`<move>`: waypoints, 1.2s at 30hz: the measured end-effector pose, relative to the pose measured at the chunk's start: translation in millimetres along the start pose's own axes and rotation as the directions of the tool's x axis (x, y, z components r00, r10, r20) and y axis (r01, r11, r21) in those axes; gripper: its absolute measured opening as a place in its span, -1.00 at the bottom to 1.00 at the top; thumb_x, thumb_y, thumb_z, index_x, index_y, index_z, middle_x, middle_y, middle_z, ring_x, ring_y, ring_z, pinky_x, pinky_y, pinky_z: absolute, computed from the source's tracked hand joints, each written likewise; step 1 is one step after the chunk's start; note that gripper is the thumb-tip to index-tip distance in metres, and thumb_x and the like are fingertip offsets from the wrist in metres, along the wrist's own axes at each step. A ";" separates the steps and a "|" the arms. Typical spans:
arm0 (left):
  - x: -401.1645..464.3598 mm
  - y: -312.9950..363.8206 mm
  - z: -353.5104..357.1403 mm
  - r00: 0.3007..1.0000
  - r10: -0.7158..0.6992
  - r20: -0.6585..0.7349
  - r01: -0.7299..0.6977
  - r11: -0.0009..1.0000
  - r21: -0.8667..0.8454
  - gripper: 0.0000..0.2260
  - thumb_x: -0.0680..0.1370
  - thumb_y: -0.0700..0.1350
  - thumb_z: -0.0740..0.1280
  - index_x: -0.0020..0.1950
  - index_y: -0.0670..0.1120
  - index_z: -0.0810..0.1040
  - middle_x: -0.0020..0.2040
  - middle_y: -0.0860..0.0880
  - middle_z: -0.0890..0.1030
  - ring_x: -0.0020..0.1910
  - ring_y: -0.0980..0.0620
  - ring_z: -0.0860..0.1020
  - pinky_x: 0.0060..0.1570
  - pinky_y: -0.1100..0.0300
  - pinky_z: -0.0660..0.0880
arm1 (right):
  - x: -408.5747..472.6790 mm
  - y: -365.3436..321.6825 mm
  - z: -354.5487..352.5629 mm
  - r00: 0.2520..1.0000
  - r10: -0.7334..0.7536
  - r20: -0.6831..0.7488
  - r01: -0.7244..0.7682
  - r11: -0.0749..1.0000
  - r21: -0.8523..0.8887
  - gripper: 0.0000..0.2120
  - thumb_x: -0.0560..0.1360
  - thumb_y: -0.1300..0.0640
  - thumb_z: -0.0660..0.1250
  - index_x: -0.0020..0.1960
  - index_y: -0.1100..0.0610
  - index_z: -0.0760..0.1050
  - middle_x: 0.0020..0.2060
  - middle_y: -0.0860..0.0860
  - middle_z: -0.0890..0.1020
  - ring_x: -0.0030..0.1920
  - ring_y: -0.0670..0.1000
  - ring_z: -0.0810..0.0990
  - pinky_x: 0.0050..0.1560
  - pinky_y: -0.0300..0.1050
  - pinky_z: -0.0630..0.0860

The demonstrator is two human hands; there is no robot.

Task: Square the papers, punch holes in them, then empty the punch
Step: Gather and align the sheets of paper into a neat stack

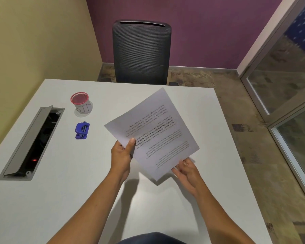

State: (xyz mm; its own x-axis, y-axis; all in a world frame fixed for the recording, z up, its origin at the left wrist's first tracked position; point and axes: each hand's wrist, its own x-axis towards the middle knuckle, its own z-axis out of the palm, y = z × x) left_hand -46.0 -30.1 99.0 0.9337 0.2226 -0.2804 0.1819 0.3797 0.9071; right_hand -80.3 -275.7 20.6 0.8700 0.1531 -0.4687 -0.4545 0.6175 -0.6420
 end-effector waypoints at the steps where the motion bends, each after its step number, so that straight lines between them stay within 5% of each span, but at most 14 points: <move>1: -1.2 -2.2 1.2 1.000 -0.008 -0.002 0.008 1.000 -0.026 -0.88 0.57 -0.16 0.34 0.06 0.02 0.60 0.01 0.00 0.72 -0.01 0.00 0.67 -0.13 0.19 0.58 | 1.9 -0.5 3.2 0.999 -0.020 -0.036 0.021 1.000 0.021 -0.56 0.52 0.29 0.33 0.39 0.18 0.39 0.29 0.17 0.58 0.31 0.14 0.54 0.26 0.04 0.52; 9: -2.1 -15.6 -16.3 0.999 -0.020 -0.034 0.020 1.000 -0.019 -0.73 0.48 -0.26 0.43 0.06 0.08 0.64 0.03 0.02 0.71 -0.01 0.05 0.67 -0.09 0.18 0.61 | 2.7 -25.5 11.0 0.945 -0.229 -0.234 0.147 0.935 -0.323 -0.70 0.53 0.41 0.30 0.21 0.18 0.53 0.05 0.02 0.71 0.01 -0.04 0.69 -0.11 -0.23 0.61; 15: 12.7 -5.2 -50.4 0.992 0.052 -0.112 -0.027 0.977 0.214 -0.77 0.41 -0.28 0.49 -0.05 0.01 0.63 -0.15 0.03 0.73 -0.19 0.04 0.67 -0.10 0.08 0.59 | 3.5 -43.5 10.1 0.909 -0.349 -0.228 0.207 0.853 -0.480 -0.73 0.52 0.40 0.33 0.12 0.11 0.57 0.02 0.06 0.70 -0.02 -0.04 0.70 -0.09 -0.22 0.63; 19: 22.5 2.0 -60.0 0.995 0.094 -0.032 -0.079 0.944 0.319 -0.76 0.40 -0.27 0.50 -0.04 0.03 0.62 -0.12 0.05 0.72 -0.13 0.08 0.67 -0.13 0.27 0.58 | 6.7 -51.4 11.4 0.893 -0.400 -0.205 0.236 0.806 -0.543 -0.72 0.50 0.41 0.34 0.14 0.14 0.58 0.03 0.06 0.70 0.03 0.03 0.69 0.03 -0.08 0.63; 22: 32.2 7.5 -60.1 0.993 0.119 0.015 -0.114 0.905 0.410 -0.79 0.42 -0.25 0.49 -0.06 0.01 0.60 -0.13 0.00 0.68 -0.18 0.06 0.61 -0.13 0.22 0.56 | 9.7 -55.1 15.6 0.884 -0.439 -0.163 0.277 0.771 -0.574 -0.73 0.50 0.40 0.36 0.14 0.15 0.59 0.02 0.03 0.71 0.02 -0.01 0.69 -0.01 -0.14 0.64; 31: 36.0 -3.4 -64.3 0.990 0.140 0.031 -0.136 0.842 0.521 -0.73 0.47 -0.25 0.44 -0.03 0.12 0.51 -0.03 0.09 0.65 -0.07 0.14 0.63 -0.10 0.26 0.51 | 16.4 -50.3 18.3 0.900 -0.421 -0.109 0.287 0.764 -0.578 -0.76 0.49 0.38 0.38 0.11 0.16 0.55 0.00 0.02 0.70 0.00 -0.04 0.69 -0.05 -0.28 0.59; 34: 34.2 -13.7 -67.3 0.990 0.137 0.018 -0.123 0.815 0.567 -0.79 0.49 -0.23 0.42 -0.05 0.07 0.51 -0.07 0.01 0.62 -0.09 -0.03 0.59 -0.13 0.13 0.52 | 18.6 -36.0 13.5 0.922 -0.367 -0.125 0.204 0.734 -0.647 -0.77 0.51 0.41 0.34 0.11 0.18 0.52 -0.01 0.08 0.66 -0.03 0.01 0.65 -0.09 -0.33 0.58; 36: 33.2 -20.0 -68.1 0.993 0.122 0.008 -0.103 0.795 0.598 -0.82 0.51 -0.23 0.40 -0.05 0.04 0.51 -0.09 -0.01 0.62 -0.09 -0.13 0.58 -0.12 0.07 0.51 | 19.5 -28.1 13.3 0.914 -0.367 -0.172 0.167 0.728 -0.665 -0.78 0.53 0.39 0.32 0.09 0.14 0.53 -0.05 0.02 0.66 -0.11 -0.13 0.65 -0.19 -0.40 0.54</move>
State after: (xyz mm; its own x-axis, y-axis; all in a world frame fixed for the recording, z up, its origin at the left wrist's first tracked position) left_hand -39.7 30.8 50.2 0.9514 0.2597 -0.1653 0.2332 -0.2576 0.9377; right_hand -48.0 -279.9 37.5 0.9293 -0.2188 -0.2974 -0.3127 -0.0384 -0.9491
